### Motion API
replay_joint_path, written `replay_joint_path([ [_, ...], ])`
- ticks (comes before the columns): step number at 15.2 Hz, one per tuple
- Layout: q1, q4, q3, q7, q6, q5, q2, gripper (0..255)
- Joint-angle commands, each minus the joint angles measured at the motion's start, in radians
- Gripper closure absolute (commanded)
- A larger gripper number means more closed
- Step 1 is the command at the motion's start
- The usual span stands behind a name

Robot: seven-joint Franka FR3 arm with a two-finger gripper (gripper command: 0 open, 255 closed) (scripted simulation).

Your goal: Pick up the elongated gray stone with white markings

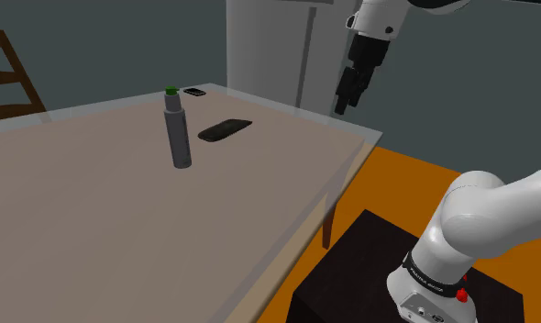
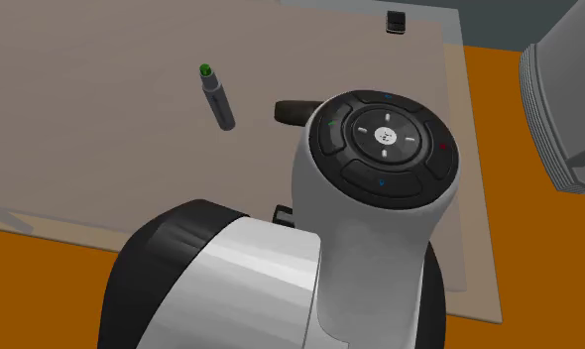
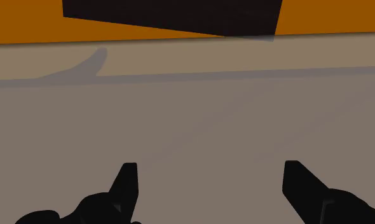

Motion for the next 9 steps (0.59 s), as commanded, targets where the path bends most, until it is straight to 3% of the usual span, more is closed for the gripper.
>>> replay_joint_path([
  [1, 0.000, 0.000, 0.000, 0.000, 0.000, 0.000, 0.000, 0],
  [9, -0.061, 0.130, 0.189, 0.434, 0.061, 0.119, 0.234, 0],
])
